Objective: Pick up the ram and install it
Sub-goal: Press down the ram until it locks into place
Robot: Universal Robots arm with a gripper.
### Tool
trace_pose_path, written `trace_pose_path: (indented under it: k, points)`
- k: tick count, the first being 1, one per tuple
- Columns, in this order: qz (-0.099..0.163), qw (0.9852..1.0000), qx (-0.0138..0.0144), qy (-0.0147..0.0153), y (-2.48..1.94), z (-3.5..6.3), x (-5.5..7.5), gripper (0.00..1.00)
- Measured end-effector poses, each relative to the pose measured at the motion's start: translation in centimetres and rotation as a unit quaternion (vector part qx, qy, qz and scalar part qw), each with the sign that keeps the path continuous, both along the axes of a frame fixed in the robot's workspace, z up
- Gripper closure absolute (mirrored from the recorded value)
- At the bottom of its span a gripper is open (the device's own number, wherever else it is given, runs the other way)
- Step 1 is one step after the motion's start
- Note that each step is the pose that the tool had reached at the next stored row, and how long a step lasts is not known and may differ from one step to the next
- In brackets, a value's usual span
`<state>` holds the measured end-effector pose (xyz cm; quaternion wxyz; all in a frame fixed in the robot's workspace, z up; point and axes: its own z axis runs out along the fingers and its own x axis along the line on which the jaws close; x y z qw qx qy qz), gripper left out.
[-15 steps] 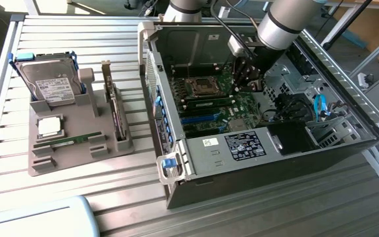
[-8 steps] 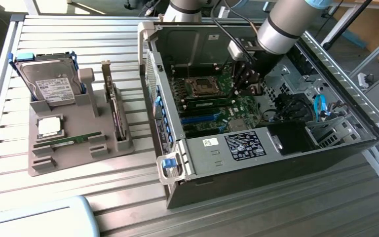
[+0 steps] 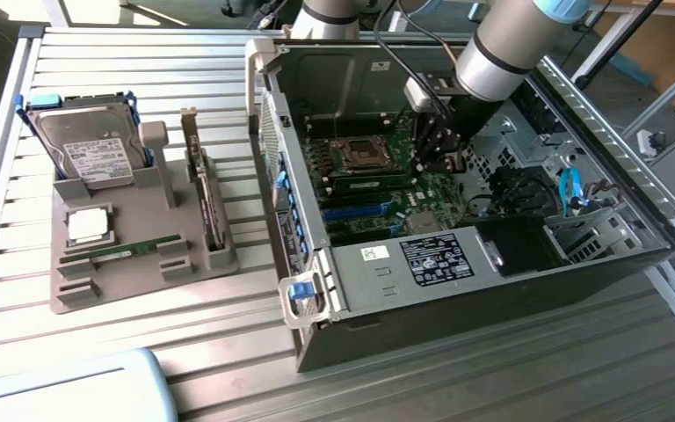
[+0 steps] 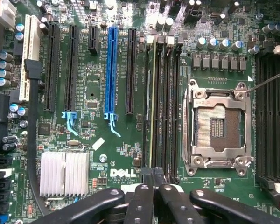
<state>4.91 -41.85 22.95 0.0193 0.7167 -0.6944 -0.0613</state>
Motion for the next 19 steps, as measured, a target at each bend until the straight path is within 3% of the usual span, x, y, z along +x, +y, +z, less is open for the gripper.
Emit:
trace_pose_path:
  k: [9,14,19]
  points:
    - [0.000,1.0000,0.0000,-0.0002,0.00,2.84,0.0,0.89]
    - [0.001,1.0000,0.0003,-0.0003,0.00,2.79,-0.4,0.89]
    - [0.001,1.0000,0.0004,-0.0024,0.00,2.64,-3.1,0.89]
